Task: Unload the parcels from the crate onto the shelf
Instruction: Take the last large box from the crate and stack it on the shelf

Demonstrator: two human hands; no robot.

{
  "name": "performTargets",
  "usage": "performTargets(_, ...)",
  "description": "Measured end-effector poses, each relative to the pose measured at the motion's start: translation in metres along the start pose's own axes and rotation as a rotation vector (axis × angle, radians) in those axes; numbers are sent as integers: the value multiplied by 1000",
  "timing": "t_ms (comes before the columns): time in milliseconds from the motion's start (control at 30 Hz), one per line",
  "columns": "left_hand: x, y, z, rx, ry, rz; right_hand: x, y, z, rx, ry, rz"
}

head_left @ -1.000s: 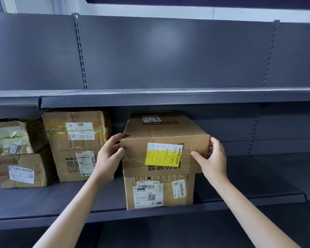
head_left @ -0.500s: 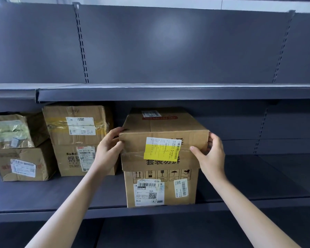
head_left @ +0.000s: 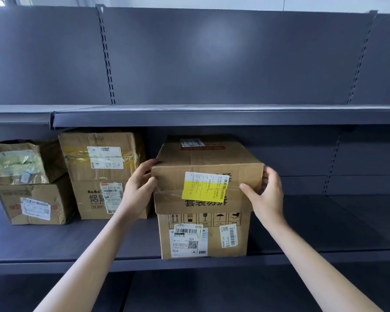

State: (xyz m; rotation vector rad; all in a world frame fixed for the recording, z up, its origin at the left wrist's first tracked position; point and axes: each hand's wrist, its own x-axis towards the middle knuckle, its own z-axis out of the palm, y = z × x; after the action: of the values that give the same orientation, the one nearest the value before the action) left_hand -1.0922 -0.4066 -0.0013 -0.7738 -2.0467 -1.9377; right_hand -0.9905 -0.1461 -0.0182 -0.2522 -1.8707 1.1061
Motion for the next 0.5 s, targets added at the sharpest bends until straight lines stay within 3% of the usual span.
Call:
performTargets(167, -9, -1, -1, 85, 22, -3, -1, -6, -5, -13, -27, 12)
performTargets(500, -75, -4, -19, 493, -9, -57, -70, 14, -4, -42, -52, 75)
